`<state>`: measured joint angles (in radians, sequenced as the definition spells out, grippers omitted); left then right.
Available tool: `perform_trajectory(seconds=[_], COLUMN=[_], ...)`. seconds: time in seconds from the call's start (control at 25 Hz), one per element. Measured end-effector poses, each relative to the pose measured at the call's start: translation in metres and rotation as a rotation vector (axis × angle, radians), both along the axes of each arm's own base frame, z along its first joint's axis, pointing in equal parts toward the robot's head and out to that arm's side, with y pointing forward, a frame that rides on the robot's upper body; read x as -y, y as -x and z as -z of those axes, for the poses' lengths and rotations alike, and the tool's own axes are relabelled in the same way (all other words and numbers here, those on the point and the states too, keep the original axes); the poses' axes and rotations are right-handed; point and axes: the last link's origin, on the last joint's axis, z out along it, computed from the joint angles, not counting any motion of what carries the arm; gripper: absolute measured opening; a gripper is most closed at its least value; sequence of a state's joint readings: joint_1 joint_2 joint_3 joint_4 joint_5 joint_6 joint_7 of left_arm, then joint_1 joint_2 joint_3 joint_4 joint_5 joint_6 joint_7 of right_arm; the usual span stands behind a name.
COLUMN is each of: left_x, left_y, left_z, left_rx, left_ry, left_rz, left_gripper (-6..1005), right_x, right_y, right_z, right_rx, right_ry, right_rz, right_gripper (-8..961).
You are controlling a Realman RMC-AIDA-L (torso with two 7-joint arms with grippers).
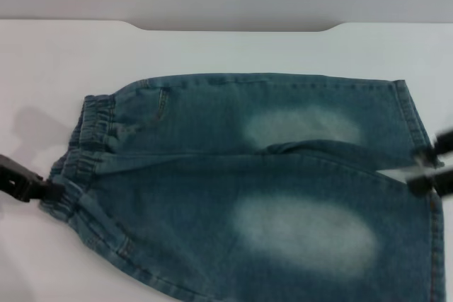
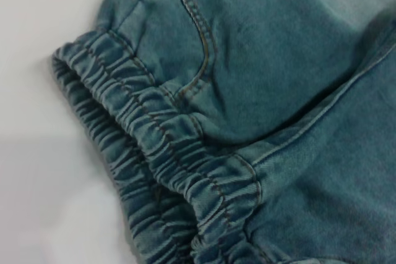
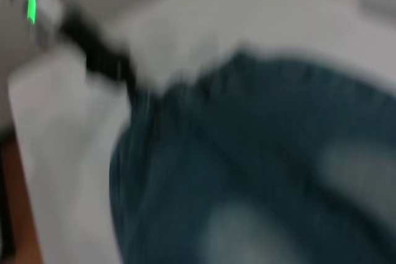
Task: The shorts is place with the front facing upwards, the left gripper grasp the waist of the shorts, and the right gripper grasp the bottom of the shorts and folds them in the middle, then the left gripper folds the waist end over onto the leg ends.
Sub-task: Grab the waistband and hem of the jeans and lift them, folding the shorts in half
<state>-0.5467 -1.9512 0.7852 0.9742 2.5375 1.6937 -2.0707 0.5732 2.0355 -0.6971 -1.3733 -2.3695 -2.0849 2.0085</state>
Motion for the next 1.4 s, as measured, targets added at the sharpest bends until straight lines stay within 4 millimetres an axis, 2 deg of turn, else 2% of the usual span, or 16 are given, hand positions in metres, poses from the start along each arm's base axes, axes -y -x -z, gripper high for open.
perform_trajectory(seconds=[0.2, 0.36, 0.72, 1.04, 1.4], left_x=[-0.010, -0.016, -0.022, -0.026, -0.028], left_y=[-0.005, -0.009, -0.016, -0.020, -0.024], left_z=[-0.003, -0.003, -0.001, 0.001, 0.003], left_rx=[-0.015, -0.013, -0.012, -0.021, -0.023], left_ry=[-0.030, -0.039, -0.039, -0.035, -0.034], left_rz=[0.023, 0.038, 0.061, 0.074, 0.080], left_gripper=[41, 42, 42, 42, 42], right_x=[0.010, 0.016, 0.033, 0.042, 0.044], right_y=[-0.013, -0.024, -0.037, -0.053, -0.058], right_z=[0.005, 0.016, 0.045, 0.049, 0.057], right_rx=[0.115, 0.204, 0.263, 0.321, 0.321], right_ry=[0.115, 0.207, 0.399, 0.470, 0.527], right_rz=[0.073, 0.158, 0.249, 0.343, 0.373], right_gripper=[576, 576, 576, 576, 575])
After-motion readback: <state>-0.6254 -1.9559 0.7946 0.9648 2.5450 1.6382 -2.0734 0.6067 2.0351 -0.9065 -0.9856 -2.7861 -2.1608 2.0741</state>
